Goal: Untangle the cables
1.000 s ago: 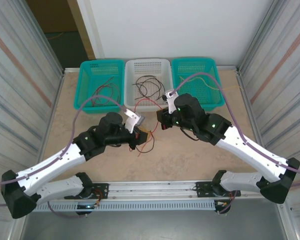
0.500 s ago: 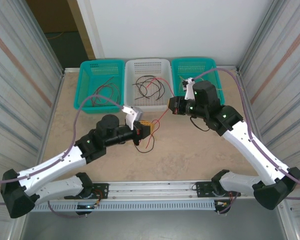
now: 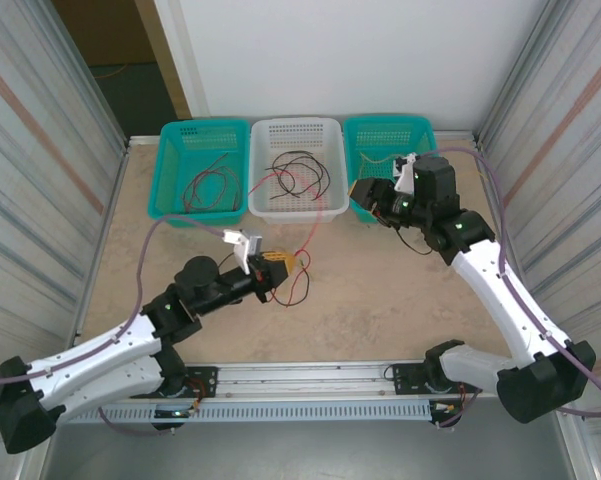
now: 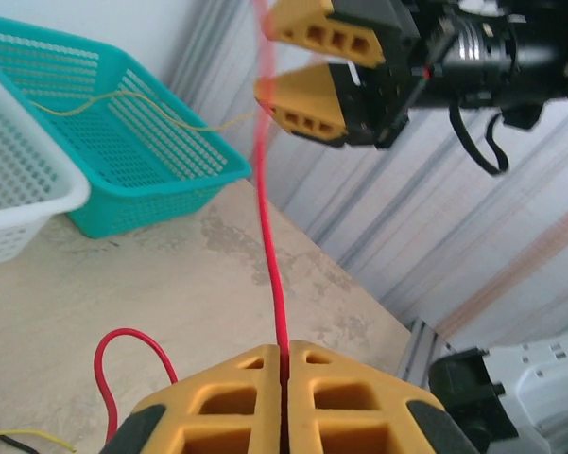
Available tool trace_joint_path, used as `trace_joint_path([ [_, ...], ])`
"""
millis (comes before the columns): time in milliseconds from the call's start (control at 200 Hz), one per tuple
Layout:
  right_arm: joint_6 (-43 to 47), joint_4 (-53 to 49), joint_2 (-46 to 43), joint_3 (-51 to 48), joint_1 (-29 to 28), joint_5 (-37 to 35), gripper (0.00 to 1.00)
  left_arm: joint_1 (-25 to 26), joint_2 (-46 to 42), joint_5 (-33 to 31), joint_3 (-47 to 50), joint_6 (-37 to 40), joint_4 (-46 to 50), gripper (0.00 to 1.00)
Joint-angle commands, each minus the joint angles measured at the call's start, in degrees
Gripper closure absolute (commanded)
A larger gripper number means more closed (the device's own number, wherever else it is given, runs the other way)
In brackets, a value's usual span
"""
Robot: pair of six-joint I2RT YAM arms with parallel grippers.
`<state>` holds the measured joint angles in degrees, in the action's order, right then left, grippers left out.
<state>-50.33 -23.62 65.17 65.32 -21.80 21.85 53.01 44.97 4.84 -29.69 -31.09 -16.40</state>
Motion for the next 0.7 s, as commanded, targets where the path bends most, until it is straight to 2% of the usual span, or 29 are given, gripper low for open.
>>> trace_joint_path([
  [0,4.34,-1.88,-3.68,-1.88,-1.41,-4.41,0.41,0.33,-3.62,-8.52,0.67,-3.59,0.73,1.0],
  [150,6.99,-2.37,-7.59,-7.51,-6.13,-4.09,0.36,-1.24,-7.67,-13.26,1.37,-6.2,2.38,1.0],
  [286,6.98,2.95,-7.47,-11.34,-15.68,-4.27,0.38,-5.54,-9.16,-9.35,1.58,-8.47,2.39,1.0],
  [411,8.17,6.58,-2.79,-9.87,-24.21,-6.36,0.44,-9.22,-9.62,-4.83,0.94,-10.6,2.65,1.0],
  [691,11.37,13.12,8.36,-3.96,-33.18,-4.37,0.44,-11.55,-10.78,-1.9,-0.71,-11.25,4.69,1.0],
])
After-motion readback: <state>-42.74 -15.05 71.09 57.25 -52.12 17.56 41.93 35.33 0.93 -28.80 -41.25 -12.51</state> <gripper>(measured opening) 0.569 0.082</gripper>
